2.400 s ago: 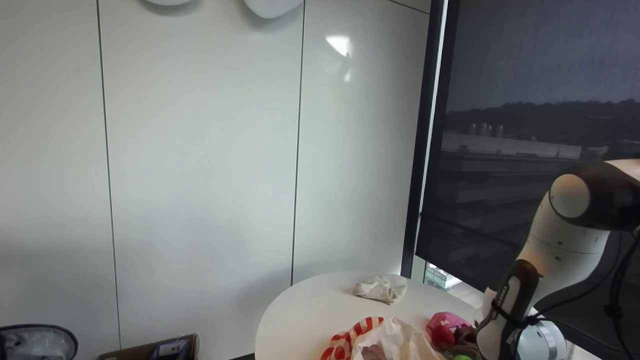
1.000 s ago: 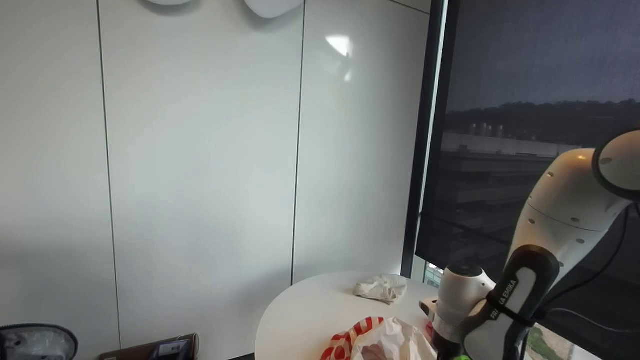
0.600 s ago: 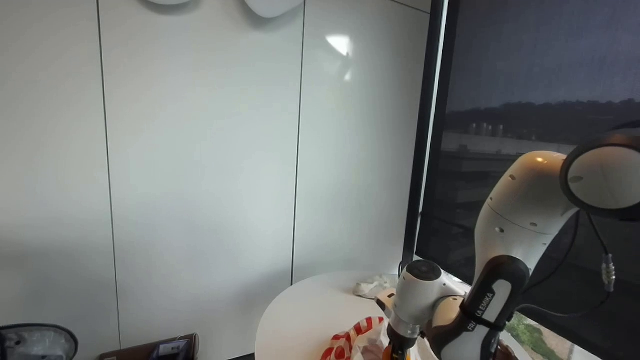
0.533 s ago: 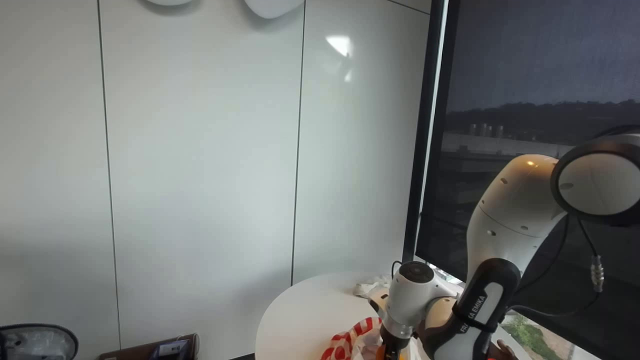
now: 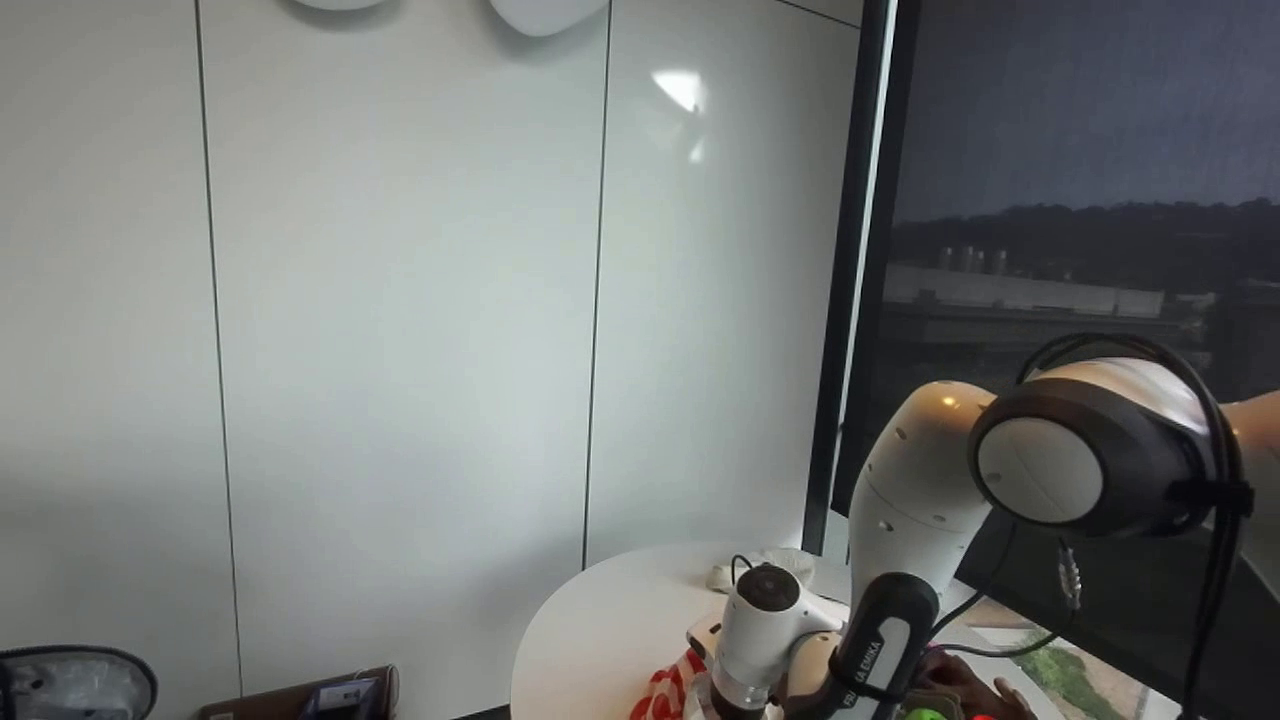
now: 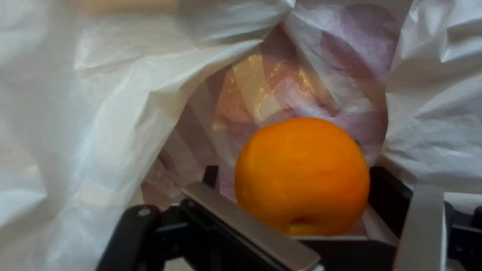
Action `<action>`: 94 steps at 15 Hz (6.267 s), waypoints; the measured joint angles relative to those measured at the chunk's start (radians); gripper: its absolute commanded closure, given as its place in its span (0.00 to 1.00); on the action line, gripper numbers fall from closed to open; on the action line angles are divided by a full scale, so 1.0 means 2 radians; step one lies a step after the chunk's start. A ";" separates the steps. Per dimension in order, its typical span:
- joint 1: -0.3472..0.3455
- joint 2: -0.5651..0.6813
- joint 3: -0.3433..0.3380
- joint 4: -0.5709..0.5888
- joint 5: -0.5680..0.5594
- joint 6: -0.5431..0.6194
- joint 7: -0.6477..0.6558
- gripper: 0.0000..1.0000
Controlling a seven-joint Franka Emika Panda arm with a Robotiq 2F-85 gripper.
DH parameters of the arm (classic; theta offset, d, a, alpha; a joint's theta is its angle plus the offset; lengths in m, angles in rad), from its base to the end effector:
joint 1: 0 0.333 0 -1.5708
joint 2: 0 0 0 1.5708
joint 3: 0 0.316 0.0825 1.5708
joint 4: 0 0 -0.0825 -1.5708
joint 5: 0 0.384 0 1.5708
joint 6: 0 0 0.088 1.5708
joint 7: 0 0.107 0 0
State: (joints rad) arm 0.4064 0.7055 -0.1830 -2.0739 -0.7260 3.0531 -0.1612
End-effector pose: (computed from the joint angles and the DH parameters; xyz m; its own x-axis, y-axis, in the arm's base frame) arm 0.5510 0.1764 0.1042 0.3893 0.9195 0.0541 0.8587 -0.3835 0.3400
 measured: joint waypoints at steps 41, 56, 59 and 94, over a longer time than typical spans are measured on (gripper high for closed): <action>-0.259 -0.176 0.110 -0.188 0.301 -0.155 -0.108 0.00; -0.257 -0.078 0.085 -0.140 0.250 -0.056 -0.107 0.52; -0.253 -0.082 0.072 -0.140 0.238 -0.060 -0.106 0.52; 0.024 -0.128 -0.082 -0.135 0.136 0.004 -0.106 0.00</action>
State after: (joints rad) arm 0.4535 0.4499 -0.3470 -2.3442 -0.4547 3.0619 -0.3726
